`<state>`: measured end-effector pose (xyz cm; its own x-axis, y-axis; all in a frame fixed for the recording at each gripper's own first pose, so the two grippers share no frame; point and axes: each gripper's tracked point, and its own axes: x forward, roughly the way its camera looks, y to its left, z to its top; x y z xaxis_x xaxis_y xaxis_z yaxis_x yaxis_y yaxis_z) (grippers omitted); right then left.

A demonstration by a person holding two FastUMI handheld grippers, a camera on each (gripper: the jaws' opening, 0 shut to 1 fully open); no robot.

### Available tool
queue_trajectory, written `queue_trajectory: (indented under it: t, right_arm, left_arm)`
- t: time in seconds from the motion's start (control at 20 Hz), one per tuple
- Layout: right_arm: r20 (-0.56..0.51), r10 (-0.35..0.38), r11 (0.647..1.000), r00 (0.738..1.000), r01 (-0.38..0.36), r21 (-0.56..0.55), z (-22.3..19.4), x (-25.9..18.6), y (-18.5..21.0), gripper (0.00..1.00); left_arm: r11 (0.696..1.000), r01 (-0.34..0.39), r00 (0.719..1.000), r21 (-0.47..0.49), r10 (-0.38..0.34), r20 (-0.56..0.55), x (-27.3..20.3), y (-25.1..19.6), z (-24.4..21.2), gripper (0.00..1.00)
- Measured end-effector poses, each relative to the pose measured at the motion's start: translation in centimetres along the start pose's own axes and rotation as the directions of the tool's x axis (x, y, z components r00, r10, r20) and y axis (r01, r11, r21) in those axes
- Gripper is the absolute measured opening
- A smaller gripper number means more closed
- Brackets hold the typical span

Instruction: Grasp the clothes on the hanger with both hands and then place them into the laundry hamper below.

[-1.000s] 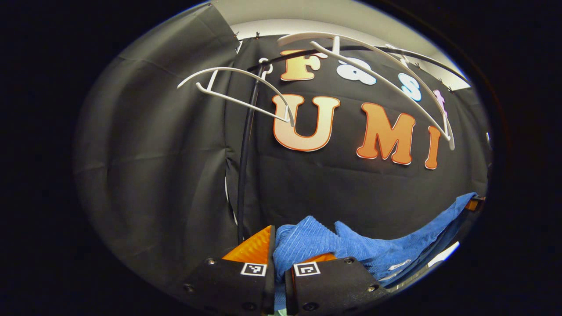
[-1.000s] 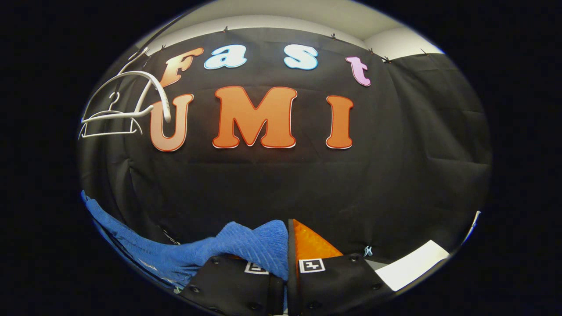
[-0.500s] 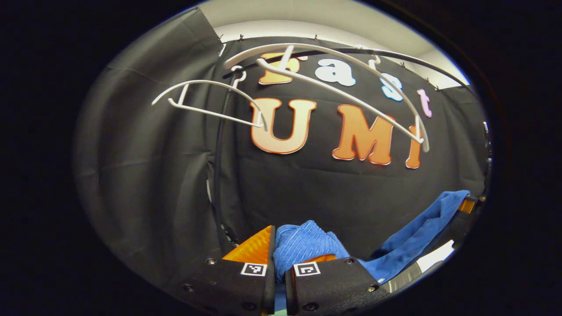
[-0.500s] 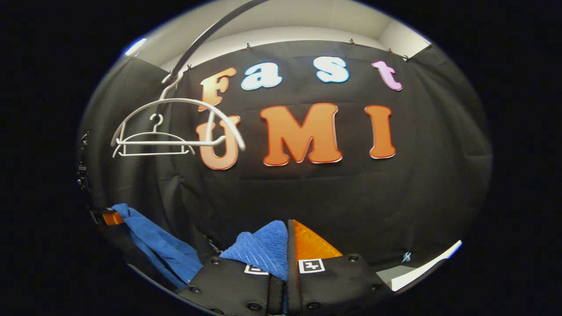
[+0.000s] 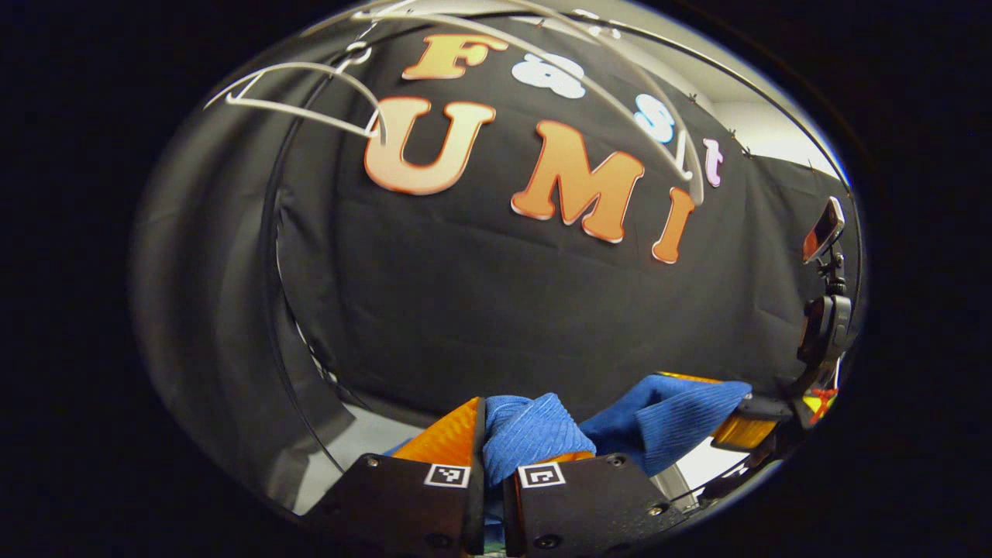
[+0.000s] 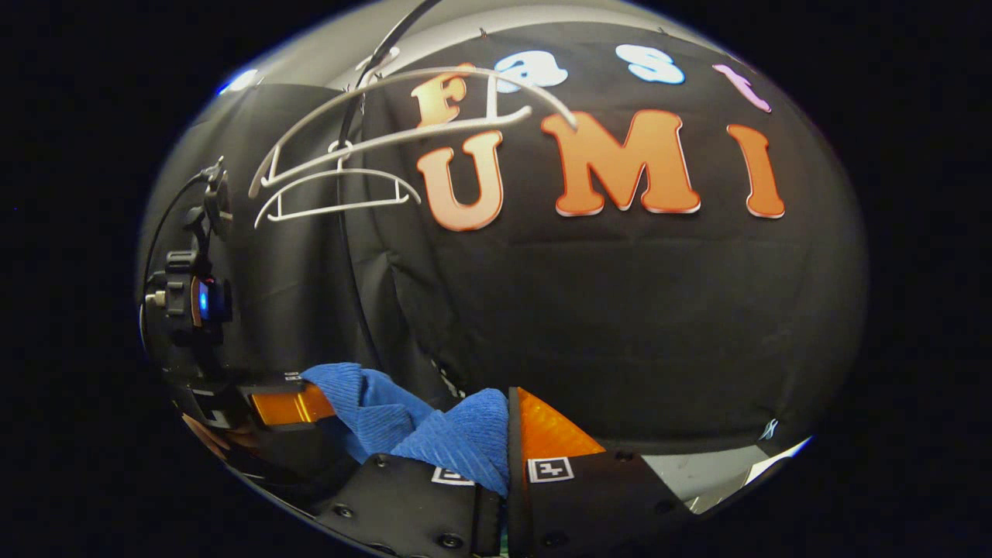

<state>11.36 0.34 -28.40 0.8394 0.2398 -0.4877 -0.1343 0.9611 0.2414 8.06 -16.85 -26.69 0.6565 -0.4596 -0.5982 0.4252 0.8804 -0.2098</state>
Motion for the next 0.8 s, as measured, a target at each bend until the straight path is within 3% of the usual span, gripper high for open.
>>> queue_trajectory:
  t: [0.15,0.25,0.5,0.6,0.8]
  right_arm:
    - [-0.124,0.015,0.999,0.992,-0.01,0.042,-5.0,1.1,0.3,0.17]
    - [-0.206,0.024,0.997,0.978,-0.009,0.072,-8.0,1.6,0.1,0.17]
    - [-0.376,-0.002,0.994,0.927,0.043,0.1,-14.4,2.9,-0.6,0.17]
    - [-0.423,0.005,0.994,0.906,0.041,0.099,-16.2,2.8,-0.1,0.17]
    - [-0.49,0.012,0.997,0.872,0.028,0.074,-18.9,2.8,0.7,0.17]
  left_arm:
    - [0.978,0.091,0.976,-0.187,-0.125,-0.178,0.8,-2.0,-5.8,0.1]
    - [0.966,0.073,0.959,-0.249,-0.137,-0.249,1.3,-1.5,-8.8,0.1]
    - [0.984,-0.061,0.907,-0.165,-0.014,-0.421,0.3,2.4,-15.5,0.1]
    - [0.985,-0.061,0.881,-0.162,-0.023,-0.473,0.4,1.9,-16.7,0.1]
    - [0.983,-0.092,0.859,-0.161,-0.004,-0.513,0.0,1.9,-17.0,0.1]
